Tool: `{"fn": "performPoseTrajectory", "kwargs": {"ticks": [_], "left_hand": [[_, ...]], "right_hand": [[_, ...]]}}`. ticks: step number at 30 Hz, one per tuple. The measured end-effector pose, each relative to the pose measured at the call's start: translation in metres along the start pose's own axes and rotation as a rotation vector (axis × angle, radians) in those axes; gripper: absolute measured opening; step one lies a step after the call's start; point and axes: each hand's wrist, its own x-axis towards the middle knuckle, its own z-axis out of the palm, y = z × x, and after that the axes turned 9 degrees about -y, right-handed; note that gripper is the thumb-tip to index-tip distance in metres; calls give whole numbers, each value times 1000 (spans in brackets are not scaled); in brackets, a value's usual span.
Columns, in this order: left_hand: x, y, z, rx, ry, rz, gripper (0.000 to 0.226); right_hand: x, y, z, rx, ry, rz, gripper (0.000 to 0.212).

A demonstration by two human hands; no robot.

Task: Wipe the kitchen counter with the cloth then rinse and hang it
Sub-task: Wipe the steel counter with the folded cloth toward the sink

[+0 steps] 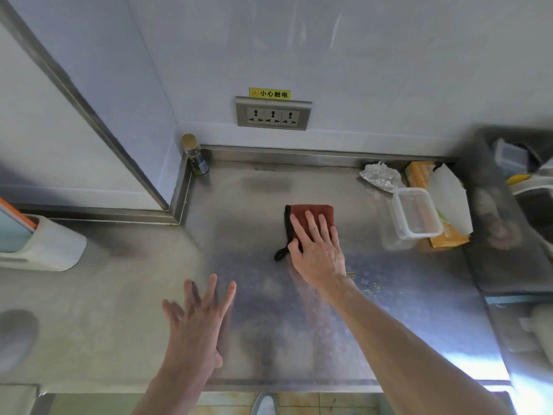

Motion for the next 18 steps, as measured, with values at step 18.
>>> {"fn": "performPoseTrajectory", "kwargs": {"ticks": [18], "left_hand": [[-5,4,-10,-21,-9,10,146]], "right_hand": [[-140,69,45,-27,155,-15,57]]}}
